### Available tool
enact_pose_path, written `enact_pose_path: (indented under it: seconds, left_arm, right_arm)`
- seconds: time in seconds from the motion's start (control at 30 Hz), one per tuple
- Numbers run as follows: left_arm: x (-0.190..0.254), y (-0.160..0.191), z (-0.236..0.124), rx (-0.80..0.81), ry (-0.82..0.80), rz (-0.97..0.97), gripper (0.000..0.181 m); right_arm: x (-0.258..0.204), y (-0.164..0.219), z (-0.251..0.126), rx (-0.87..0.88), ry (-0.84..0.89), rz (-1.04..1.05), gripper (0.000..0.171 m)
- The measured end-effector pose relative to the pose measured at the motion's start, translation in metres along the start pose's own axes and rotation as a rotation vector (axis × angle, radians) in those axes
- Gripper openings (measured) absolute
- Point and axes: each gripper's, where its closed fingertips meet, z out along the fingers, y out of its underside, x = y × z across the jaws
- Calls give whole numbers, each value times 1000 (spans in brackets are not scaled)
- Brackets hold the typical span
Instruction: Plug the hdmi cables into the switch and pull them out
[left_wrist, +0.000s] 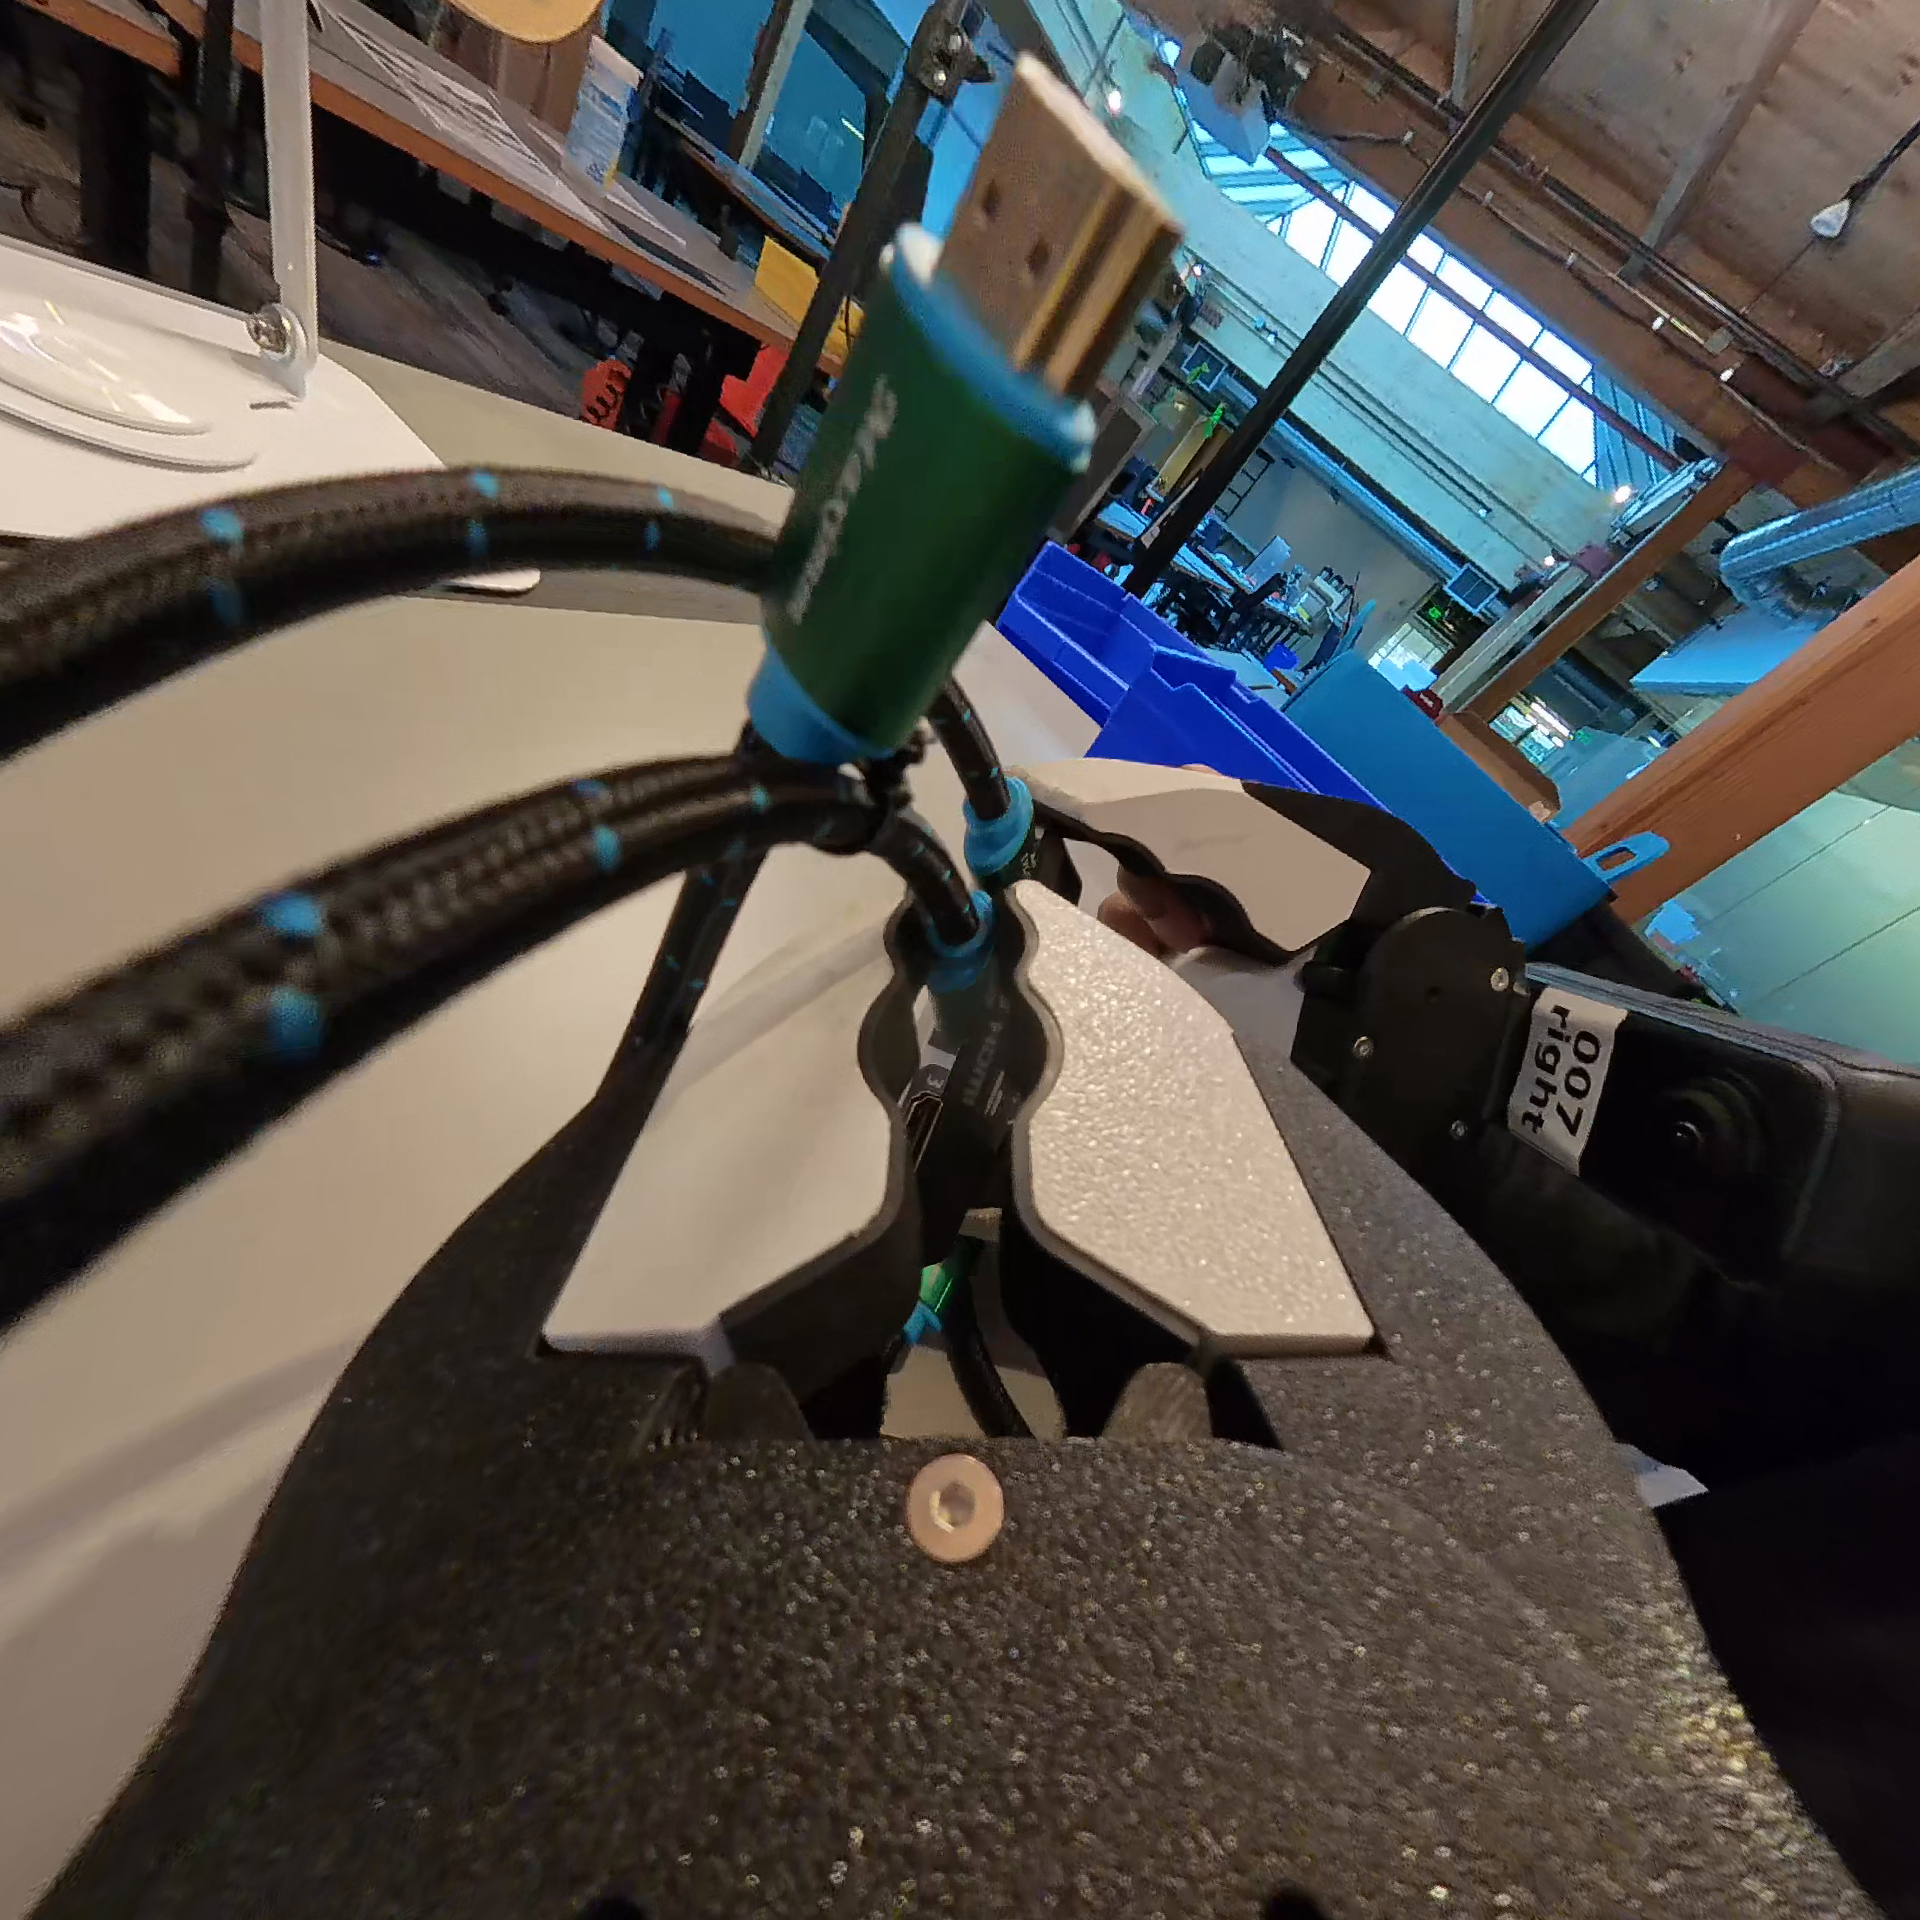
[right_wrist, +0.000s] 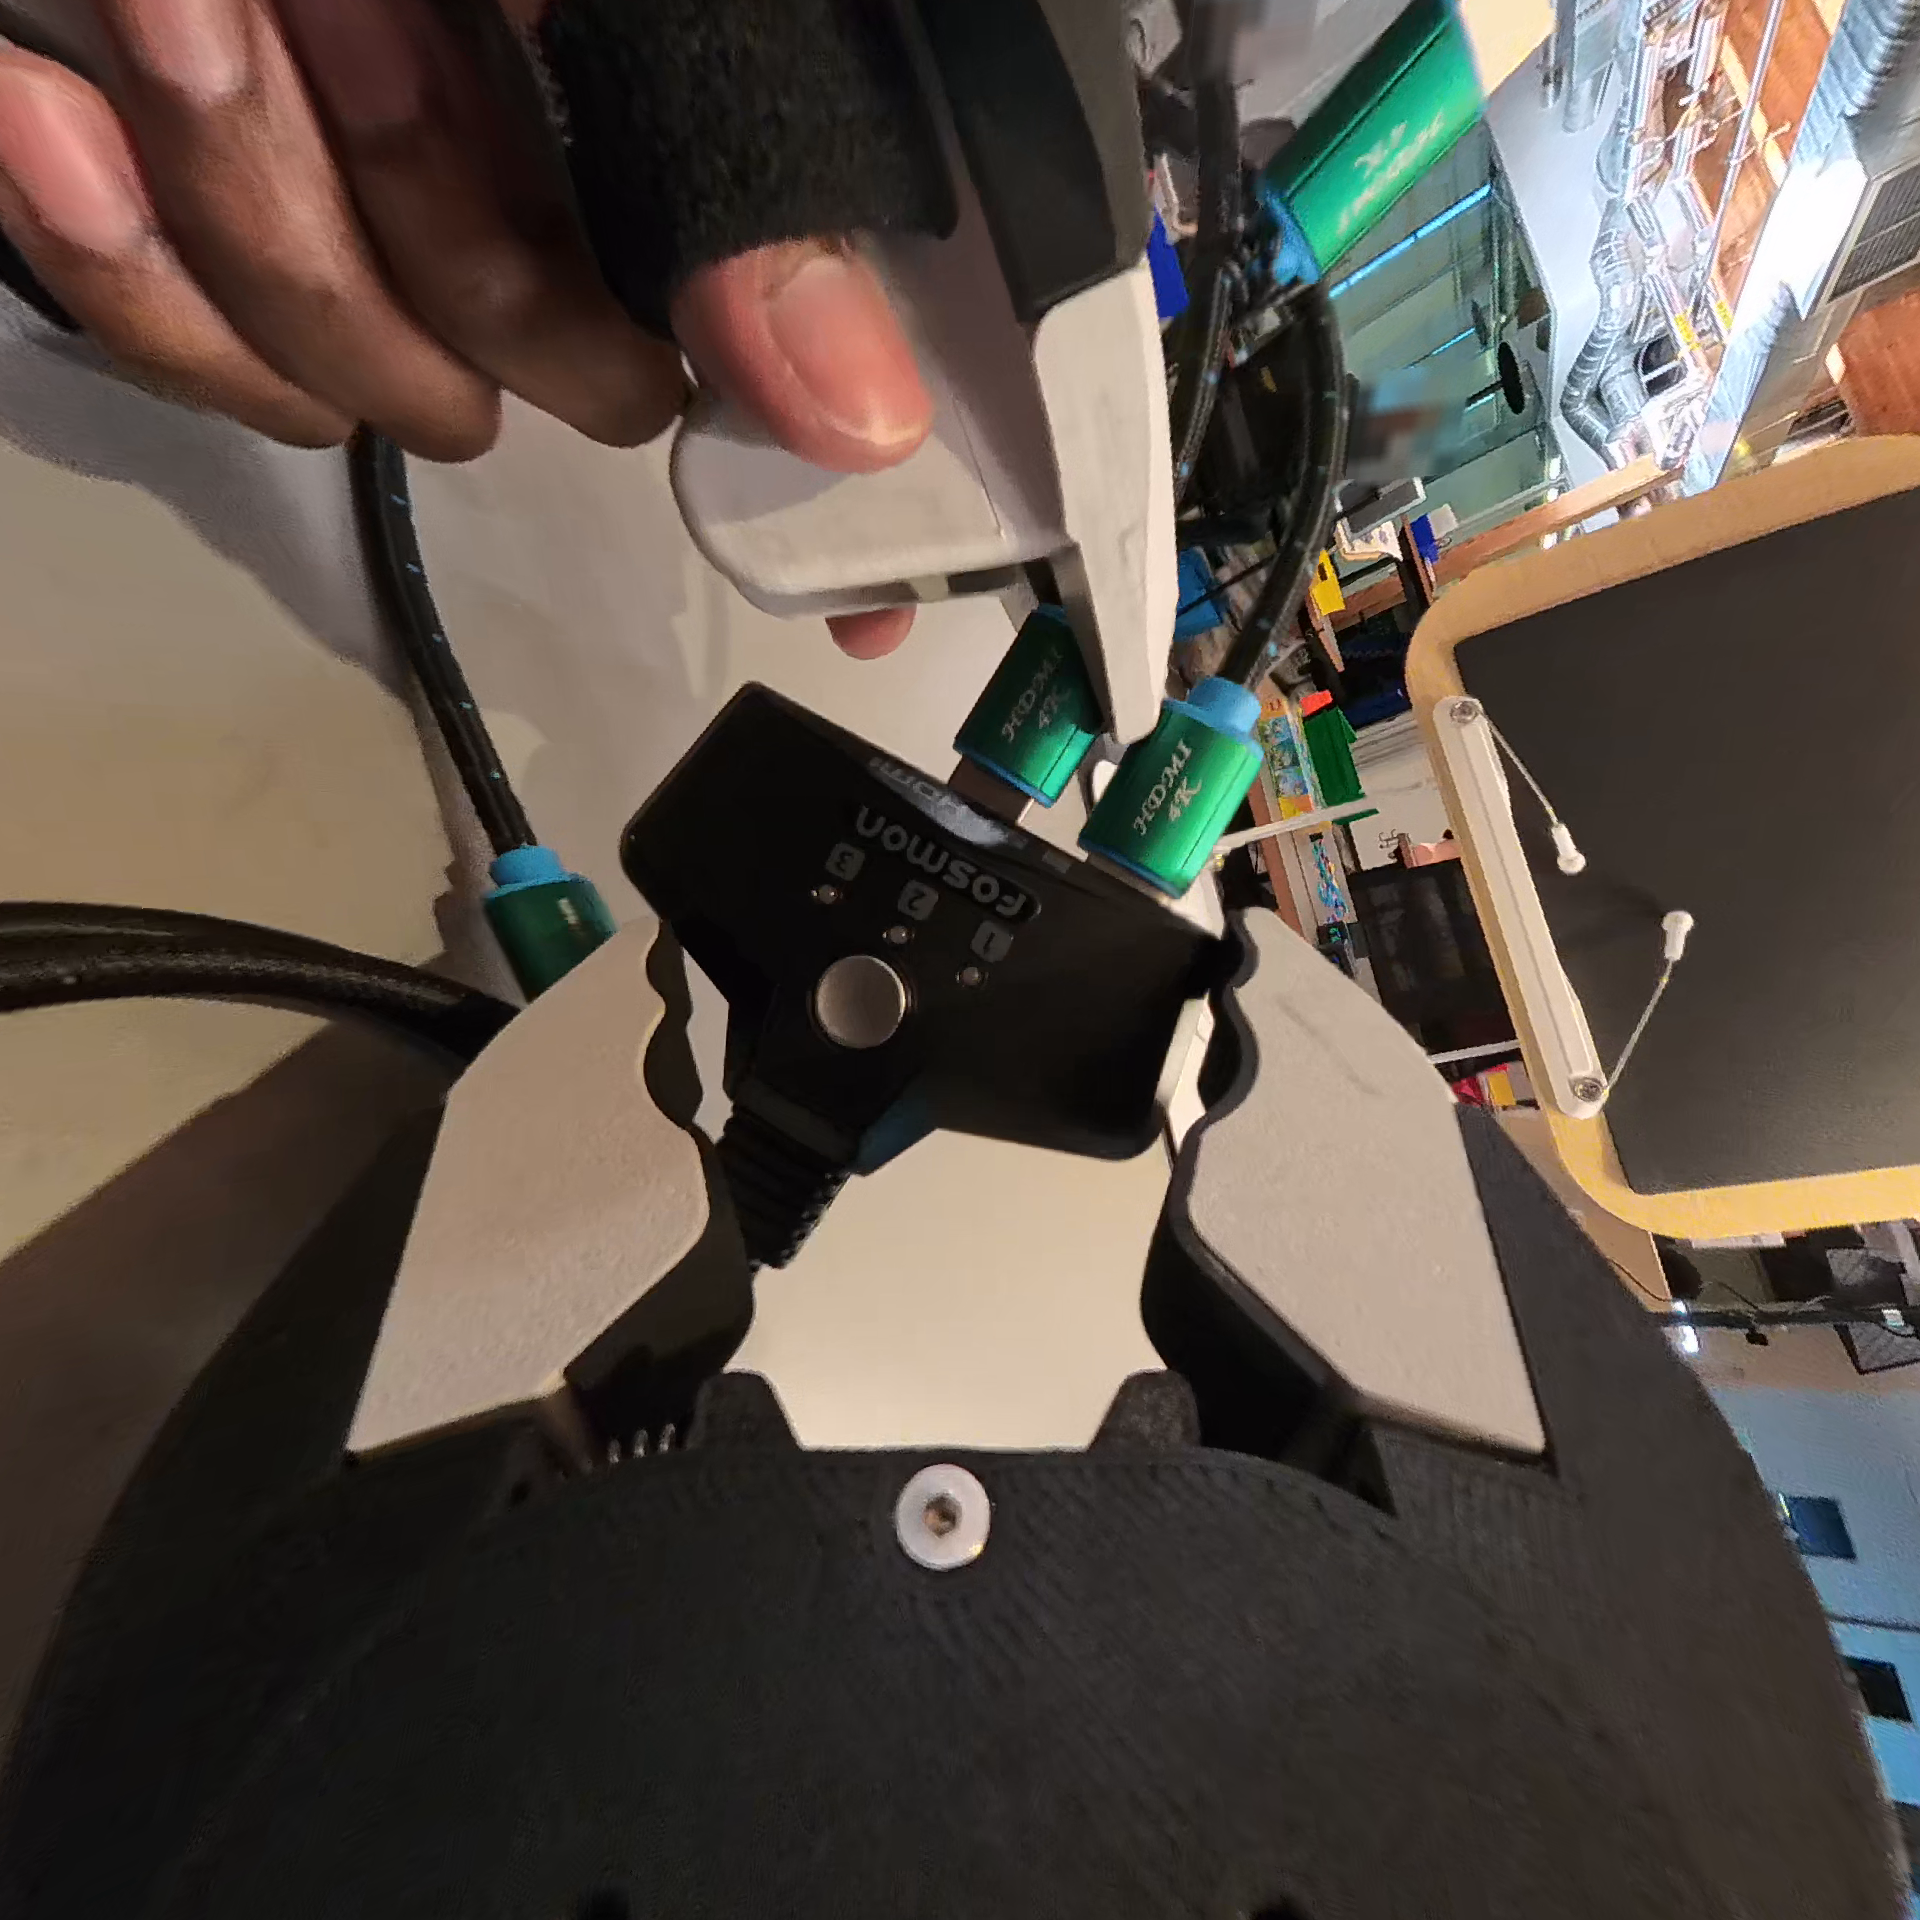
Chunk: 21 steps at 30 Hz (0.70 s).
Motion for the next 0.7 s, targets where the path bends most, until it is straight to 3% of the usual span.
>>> enact_pose_path:
  seconds: [0.43, 0.7]
  left_arm:
    - [-21, -12, -9, 143, 35, -241, 12]
    - [-25, -21, -16, 205, -31, -185, 12]
  right_arm:
    - [7, -3, 0, -67, 57, 89, 90]
    - [12, -1, -14, -132, -72, 324, 79]
